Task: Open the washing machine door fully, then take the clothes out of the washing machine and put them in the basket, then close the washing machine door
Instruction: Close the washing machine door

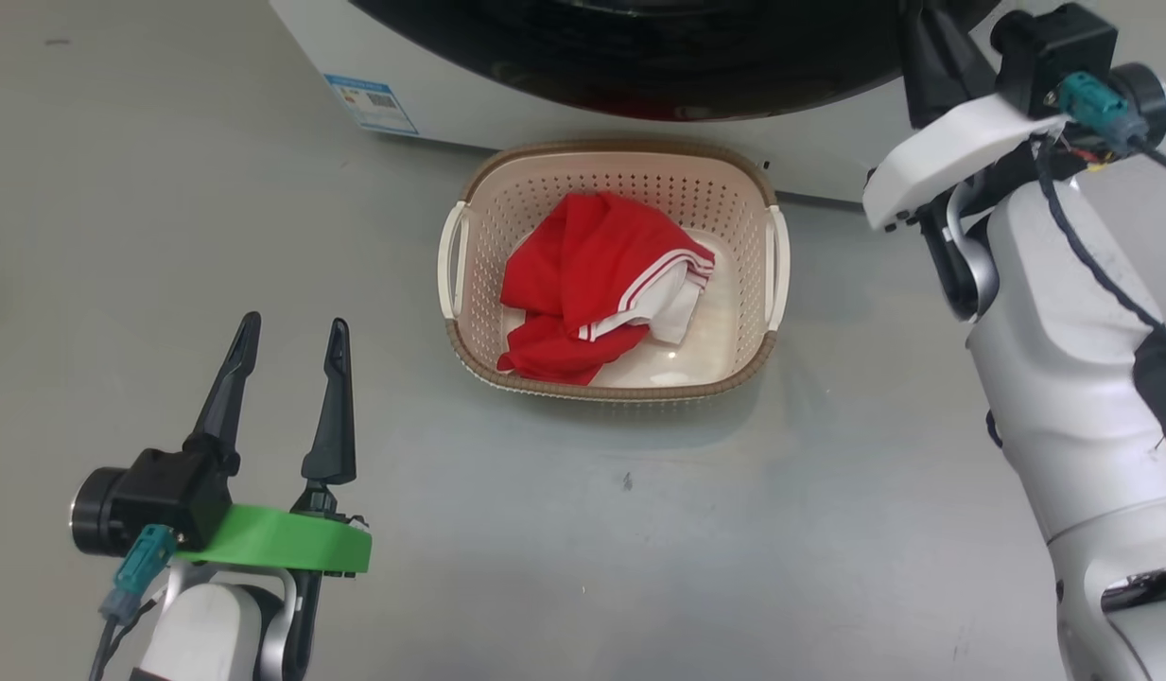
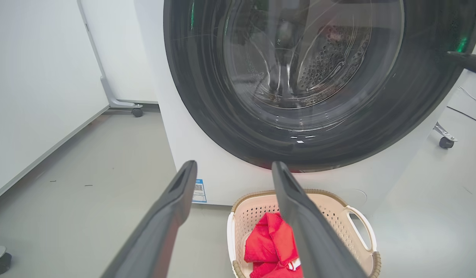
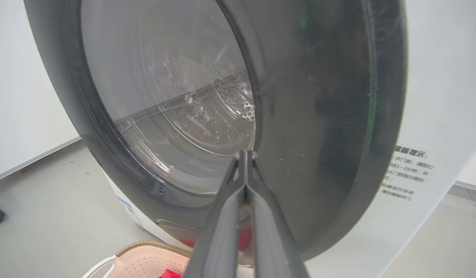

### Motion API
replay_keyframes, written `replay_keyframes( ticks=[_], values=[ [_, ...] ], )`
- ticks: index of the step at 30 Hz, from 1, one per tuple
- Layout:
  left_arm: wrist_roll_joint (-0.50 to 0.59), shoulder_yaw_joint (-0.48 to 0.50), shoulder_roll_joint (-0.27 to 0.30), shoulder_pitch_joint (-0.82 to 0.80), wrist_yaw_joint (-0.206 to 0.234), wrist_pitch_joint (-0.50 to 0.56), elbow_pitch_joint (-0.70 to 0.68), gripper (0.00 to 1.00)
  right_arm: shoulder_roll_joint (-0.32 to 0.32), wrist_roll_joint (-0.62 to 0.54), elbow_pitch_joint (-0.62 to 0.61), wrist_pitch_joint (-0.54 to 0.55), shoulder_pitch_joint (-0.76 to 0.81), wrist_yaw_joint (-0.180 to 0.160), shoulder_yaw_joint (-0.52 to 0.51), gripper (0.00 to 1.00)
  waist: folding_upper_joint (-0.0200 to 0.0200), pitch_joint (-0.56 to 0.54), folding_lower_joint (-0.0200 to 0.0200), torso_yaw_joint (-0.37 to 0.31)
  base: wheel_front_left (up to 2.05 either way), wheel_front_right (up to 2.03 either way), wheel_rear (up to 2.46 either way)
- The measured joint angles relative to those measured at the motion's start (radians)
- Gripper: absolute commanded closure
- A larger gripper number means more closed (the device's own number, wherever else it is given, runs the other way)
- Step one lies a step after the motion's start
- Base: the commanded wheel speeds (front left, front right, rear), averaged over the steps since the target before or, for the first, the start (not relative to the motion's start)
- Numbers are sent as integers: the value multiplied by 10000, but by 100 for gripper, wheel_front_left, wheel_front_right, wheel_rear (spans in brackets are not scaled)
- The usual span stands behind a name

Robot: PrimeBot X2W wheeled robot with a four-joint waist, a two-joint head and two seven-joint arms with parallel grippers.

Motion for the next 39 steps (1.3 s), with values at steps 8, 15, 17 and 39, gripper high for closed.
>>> replay_keyframes(
  ticks=[8, 15, 17, 39],
  values=[
    [54, 104, 35, 91, 2, -4, 234, 0, 199, 376, -872, -4, 1570, 31, -144, 0, 0, -696, 0, -365, 0, 0, 0],
    [56, 67, 73, 426, 2, -4, 324, 0, 330, 520, -1584, -4, 2728, 35, -171, 0, 0, -1336, 0, -695, 0, 0, 0],
    [56, 65, 75, 498, 2, -4, 334, 0, 339, 527, -1672, -6, 2947, 35, -169, 0, 0, -1431, 0, -744, 0, 0, 0],
    [54, -81, 359, 2057, 13, 416, 399, 0, 485, 968, -3436, -4, 7022, -314, -36, 0, 0, -3371, -1, -2009, 0, 0, 0]
  ],
)
